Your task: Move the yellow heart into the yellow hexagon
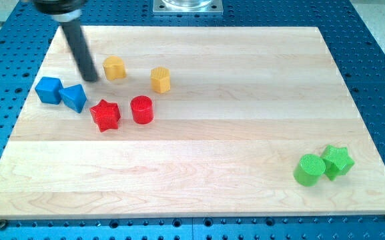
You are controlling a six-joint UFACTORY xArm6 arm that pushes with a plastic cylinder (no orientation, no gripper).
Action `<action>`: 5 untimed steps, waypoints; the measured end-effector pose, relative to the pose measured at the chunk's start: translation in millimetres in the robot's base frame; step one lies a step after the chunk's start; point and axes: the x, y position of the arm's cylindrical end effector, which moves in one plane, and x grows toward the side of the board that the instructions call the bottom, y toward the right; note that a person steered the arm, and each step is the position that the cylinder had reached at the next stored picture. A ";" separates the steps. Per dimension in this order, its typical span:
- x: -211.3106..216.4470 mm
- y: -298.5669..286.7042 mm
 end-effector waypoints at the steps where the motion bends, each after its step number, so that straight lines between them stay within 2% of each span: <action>1: -0.7 50.8; 2: -23.2 13.8; 3: -48.7 24.9; 4: -53.7 63.1; 5: -2.3 70.0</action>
